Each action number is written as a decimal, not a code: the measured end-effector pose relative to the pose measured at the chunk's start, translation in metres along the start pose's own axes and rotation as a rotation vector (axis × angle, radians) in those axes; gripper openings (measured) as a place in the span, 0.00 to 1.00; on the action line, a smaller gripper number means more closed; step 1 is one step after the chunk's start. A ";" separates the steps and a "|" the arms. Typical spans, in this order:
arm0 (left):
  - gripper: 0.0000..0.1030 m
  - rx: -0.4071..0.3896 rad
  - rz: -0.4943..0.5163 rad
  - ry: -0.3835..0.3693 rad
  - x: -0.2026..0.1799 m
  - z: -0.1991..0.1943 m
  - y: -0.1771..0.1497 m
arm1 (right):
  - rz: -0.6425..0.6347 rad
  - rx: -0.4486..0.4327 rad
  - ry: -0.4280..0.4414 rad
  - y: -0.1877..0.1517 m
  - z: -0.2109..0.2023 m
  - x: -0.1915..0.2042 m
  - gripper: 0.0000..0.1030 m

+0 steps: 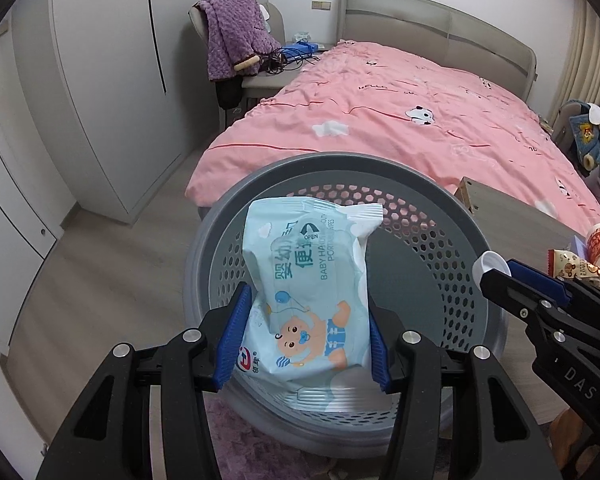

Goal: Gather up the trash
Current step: 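Open both tools to drop the wipes pack and lid into the basket, then move both open tools from the basket back over the table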

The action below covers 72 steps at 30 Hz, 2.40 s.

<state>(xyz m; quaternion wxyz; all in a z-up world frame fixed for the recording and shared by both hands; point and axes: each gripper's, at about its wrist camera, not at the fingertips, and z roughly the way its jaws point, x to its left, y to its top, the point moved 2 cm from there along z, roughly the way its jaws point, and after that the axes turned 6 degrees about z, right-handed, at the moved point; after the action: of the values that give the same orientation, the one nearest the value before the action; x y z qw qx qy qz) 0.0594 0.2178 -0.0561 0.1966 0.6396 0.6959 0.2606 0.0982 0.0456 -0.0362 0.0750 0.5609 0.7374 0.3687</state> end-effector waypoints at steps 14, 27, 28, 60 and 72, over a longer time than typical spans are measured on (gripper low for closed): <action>0.59 0.009 -0.029 -0.006 0.004 0.006 0.002 | 0.003 -0.011 -0.010 0.005 -0.002 -0.004 0.37; 0.61 -0.013 -0.035 0.036 0.004 -0.008 0.000 | 0.002 -0.026 -0.006 0.003 -0.009 -0.003 0.39; 0.61 -0.016 -0.036 0.040 0.004 -0.010 0.000 | 0.002 -0.027 -0.006 0.003 -0.010 -0.003 0.39; 0.73 -0.110 0.051 0.030 -0.057 -0.053 -0.011 | 0.110 -0.153 -0.123 -0.033 -0.087 -0.071 0.87; 0.73 -0.111 0.169 -0.093 -0.138 -0.054 -0.012 | 0.239 -0.202 -0.276 -0.064 -0.143 -0.158 0.91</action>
<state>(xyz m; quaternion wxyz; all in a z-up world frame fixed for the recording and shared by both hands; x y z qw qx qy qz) 0.0313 0.0743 -0.0296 0.2411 0.6957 0.6141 0.2843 0.0307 -0.1655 -0.0218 0.1868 0.6794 0.6076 0.3665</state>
